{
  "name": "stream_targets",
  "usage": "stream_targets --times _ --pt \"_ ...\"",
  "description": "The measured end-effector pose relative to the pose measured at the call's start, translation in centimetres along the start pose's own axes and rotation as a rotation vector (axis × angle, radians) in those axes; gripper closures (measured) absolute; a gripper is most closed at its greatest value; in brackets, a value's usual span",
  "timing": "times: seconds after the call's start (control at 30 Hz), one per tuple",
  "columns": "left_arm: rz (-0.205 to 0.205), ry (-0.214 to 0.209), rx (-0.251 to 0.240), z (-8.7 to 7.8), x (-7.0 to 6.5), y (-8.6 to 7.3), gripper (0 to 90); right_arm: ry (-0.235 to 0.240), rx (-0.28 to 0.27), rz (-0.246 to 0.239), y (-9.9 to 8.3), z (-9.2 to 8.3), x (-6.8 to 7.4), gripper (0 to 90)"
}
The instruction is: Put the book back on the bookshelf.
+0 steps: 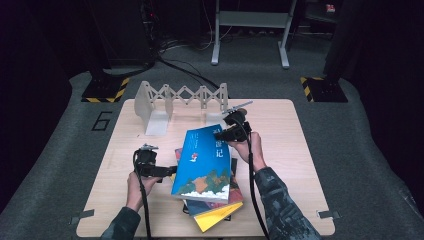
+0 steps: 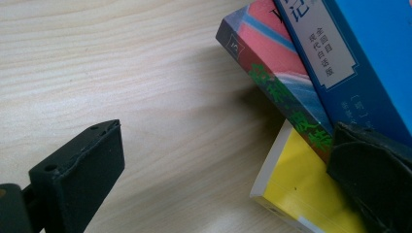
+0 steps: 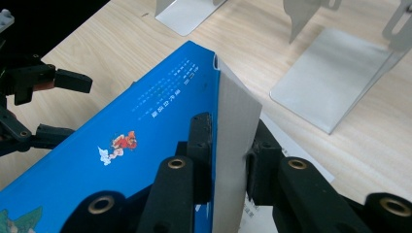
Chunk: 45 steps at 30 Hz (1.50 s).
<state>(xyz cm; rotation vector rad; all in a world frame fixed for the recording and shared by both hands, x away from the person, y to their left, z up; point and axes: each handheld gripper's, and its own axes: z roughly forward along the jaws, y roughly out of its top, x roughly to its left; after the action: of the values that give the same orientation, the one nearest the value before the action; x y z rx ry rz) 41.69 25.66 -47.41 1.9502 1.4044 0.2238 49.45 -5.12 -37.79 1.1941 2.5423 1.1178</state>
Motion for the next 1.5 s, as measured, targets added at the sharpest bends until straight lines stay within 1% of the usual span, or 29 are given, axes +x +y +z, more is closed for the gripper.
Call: stream_targets --times 0.07,0.1,0.13,0.17,0.23,0.27,0.3,0.33,0.37,0.4,0.43,0.6,0.67,0.73,0.77,0.8,0.83,0.87,0.9,0.97,1.03,1.1,1.17,1.27,1.37,1.4,1.43,1.47,1.5 --pt "-0.012 -0.007 0.0 -0.1 0.4 0.0 0.0 -0.019 -0.018 -0.033 0.2 -0.2 0.6 76.2" --pt "-0.012 -0.007 0.0 -0.1 0.4 0.0 0.0 -0.019 -0.018 -0.033 0.2 -0.2 0.6 76.2" --pt "-0.025 -0.014 -0.002 -0.2 0.6 0.2 0.0 -0.033 -0.03 -0.059 0.3 -0.4 1.1 76.3" --pt "-0.033 -0.017 -0.01 -0.3 0.7 0.2 0.0 -0.043 -0.033 -0.071 0.4 -0.5 1.4 76.3" --pt "-0.037 -0.019 -0.018 -0.4 0.8 0.3 0.0 -0.048 -0.038 -0.08 0.4 -0.6 1.7 76.3" --pt "-0.047 -0.025 -0.029 -0.7 1.0 0.6 0.0 -0.066 -0.045 -0.098 0.5 -0.9 2.3 76.4" --pt "-0.051 -0.032 -0.028 -0.9 1.1 0.8 0.0 -0.077 -0.056 -0.123 0.6 -1.0 2.5 76.4" --pt "-0.051 -0.032 -0.028 -0.9 1.1 0.8 0.0 -0.077 -0.056 -0.123 0.6 -1.0 2.5 76.4" --pt "-0.055 -0.029 -0.038 -1.0 1.1 0.9 0.0 -0.085 -0.063 -0.14 0.7 -1.2 2.7 76.4" --pt "-0.06 -0.04 -0.044 -1.2 1.1 1.3 0.0 -0.097 -0.067 -0.156 0.8 -1.6 3.1 76.4" --pt "-0.049 -0.043 -0.045 -1.4 1.2 1.5 0.0 -0.105 -0.073 -0.16 0.8 -1.7 3.3 76.4" --pt "-0.05 -0.063 -0.062 -1.5 0.9 2.2 0.0 -0.122 -0.098 -0.192 0.9 -2.4 4.0 76.4" --pt "-0.047 -0.093 -0.072 -1.6 0.8 2.5 0.0 -0.126 -0.105 -0.193 0.9 -2.6 4.2 76.4" --pt "-0.048 -0.114 -0.073 -1.8 0.6 3.0 0.0 -0.129 -0.106 -0.208 0.8 -3.0 4.4 76.4" --pt "-0.041 -0.116 -0.073 -1.8 0.5 3.2 0.0 -0.131 -0.117 -0.205 0.8 -3.1 4.6 76.4" --pt "-0.02 -0.125 -0.068 -2.0 0.4 3.7 0.0 -0.139 -0.134 -0.216 0.7 -3.5 4.9 76.5" --pt "-0.02 -0.125 -0.068 -2.0 0.4 3.7 0.0 -0.139 -0.134 -0.216 0.7 -3.5 4.9 76.5" --pt "-0.013 -0.131 -0.073 -2.1 0.0 4.1 0.0 -0.154 -0.158 -0.238 0.6 -3.9 5.2 76.5" --pt "-0.013 -0.136 -0.076 -2.2 -0.1 4.3 0.0 -0.159 -0.175 -0.244 0.5 -4.2 5.5 76.6" --pt "-0.005 -0.135 -0.076 -2.2 -0.2 4.5 0.0 -0.163 -0.186 -0.25 0.5 -4.4 5.6 76.6" --pt "0.001 -0.15 -0.077 -2.3 -0.4 5.0 0.0 -0.171 -0.202 -0.282 0.5 -4.9 5.9 76.6" --pt "0.003 -0.16 -0.083 -2.3 -0.7 5.5 0.0 -0.174 -0.206 -0.301 0.6 -5.5 6.3 76.6" --pt "0.013 -0.18 -0.086 -2.3 -1.0 6.2 0.0 -0.177 -0.212 -0.306 0.5 -5.8 6.5 76.6" --pt "0.023 -0.188 -0.085 -2.1 -1.2 6.6 0.0 -0.181 -0.217 -0.307 0.4 -6.0 6.7 76.7" --pt "0.032 -0.209 -0.083 -1.9 -1.3 7.2 0.0 -0.183 -0.225 -0.327 0.3 -6.4 6.9 76.6" --pt "0.036 -0.215 -0.08 -1.7 -1.4 7.6 0.0 -0.184 -0.224 -0.324 0.3 -6.5 7.0 76.6" --pt "0.036 -0.215 -0.08 -1.7 -1.4 7.6 0.0 -0.186 -0.232 -0.332 0.3 -6.6 7.0 76.7" --pt "0.022 -0.237 -0.079 -1.5 -1.5 7.8 0.0 -0.185 -0.232 -0.341 0.3 -6.7 7.1 76.7" --pt "0.01 -0.246 -0.082 -1.5 -1.5 8.0 0.0 -0.188 -0.236 -0.347 0.3 -6.8 7.2 76.6"
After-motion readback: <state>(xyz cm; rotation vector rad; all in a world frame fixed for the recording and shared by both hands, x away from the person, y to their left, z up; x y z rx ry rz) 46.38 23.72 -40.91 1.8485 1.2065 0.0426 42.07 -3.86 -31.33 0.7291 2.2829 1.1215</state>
